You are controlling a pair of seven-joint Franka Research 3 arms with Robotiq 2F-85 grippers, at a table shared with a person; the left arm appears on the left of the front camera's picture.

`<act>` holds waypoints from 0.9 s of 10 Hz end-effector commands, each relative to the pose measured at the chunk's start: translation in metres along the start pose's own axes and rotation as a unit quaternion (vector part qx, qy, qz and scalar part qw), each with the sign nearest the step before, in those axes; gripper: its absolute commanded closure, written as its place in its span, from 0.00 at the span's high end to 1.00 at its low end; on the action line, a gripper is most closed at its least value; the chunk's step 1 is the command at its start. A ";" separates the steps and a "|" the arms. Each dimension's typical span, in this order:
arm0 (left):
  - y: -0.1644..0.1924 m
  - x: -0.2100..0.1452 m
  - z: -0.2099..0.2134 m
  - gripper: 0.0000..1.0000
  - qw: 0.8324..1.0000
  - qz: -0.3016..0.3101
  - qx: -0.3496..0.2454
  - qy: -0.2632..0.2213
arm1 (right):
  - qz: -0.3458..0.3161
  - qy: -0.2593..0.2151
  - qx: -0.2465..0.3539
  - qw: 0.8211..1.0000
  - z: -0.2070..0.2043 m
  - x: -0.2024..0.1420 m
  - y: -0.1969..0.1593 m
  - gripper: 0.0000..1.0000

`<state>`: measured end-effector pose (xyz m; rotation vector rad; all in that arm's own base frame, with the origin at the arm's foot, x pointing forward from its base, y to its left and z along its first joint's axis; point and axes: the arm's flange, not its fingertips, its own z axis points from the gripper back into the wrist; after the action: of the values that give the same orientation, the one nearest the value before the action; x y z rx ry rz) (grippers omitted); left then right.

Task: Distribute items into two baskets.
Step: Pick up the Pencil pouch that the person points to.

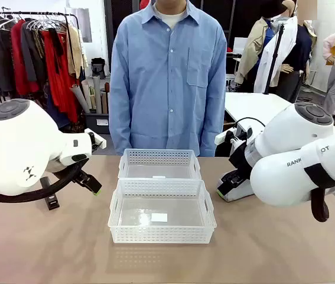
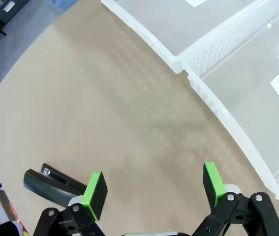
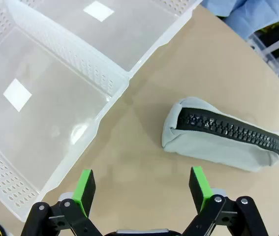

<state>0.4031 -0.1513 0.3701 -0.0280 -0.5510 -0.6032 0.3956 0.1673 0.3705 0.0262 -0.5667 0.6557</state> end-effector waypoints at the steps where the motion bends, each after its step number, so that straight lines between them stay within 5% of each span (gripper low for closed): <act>1: 0.000 0.000 0.000 1.00 1.000 0.000 0.000 0.000 | 0.000 0.000 0.000 1.000 0.000 0.000 0.000 1.00; 9: 0.000 0.000 0.000 1.00 1.000 0.000 0.000 0.000 | 0.000 0.000 0.000 1.000 0.000 0.000 0.000 1.00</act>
<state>0.4031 -0.1513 0.3701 -0.0281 -0.5510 -0.6028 0.3956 0.1674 0.3705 0.0258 -0.5666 0.6561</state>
